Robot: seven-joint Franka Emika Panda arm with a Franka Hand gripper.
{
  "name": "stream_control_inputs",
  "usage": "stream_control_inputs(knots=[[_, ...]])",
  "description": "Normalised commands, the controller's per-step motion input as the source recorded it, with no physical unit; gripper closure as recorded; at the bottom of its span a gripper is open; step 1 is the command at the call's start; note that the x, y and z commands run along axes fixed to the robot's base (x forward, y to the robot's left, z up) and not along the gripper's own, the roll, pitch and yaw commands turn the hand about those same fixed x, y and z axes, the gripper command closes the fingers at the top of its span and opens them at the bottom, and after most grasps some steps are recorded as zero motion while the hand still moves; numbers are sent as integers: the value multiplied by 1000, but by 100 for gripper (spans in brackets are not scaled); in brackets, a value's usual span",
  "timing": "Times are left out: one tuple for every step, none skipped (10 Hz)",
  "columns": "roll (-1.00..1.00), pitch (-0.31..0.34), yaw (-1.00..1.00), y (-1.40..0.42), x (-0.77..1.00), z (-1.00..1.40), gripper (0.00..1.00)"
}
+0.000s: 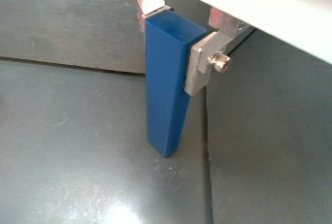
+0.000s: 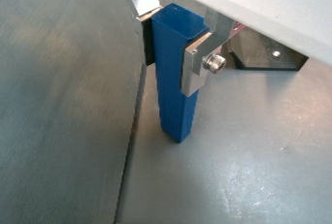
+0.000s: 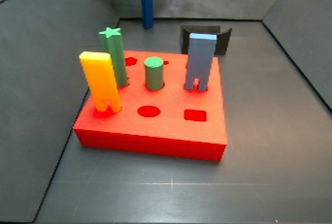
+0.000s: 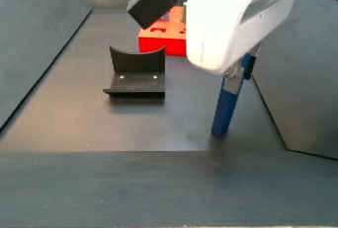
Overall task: Pick up the rectangle object. Move up. Move to above the board. Insert the rectangle object.
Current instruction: Pick up the rectangle object, then move up.
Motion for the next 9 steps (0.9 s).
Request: stream_control_inputs(knots=[[0, 0, 0, 0, 0, 0, 100], [0, 0, 0, 0, 0, 0, 100], [0, 0, 0, 0, 0, 0, 100], [0, 0, 0, 0, 0, 0, 100], [0, 0, 0, 0, 0, 0, 100], [0, 0, 0, 0, 0, 0, 100], [0, 0, 0, 0, 0, 833, 100], [4, 11, -18, -14, -30, 812, 100], [22, 10, -21, -16, -60, 705, 100]])
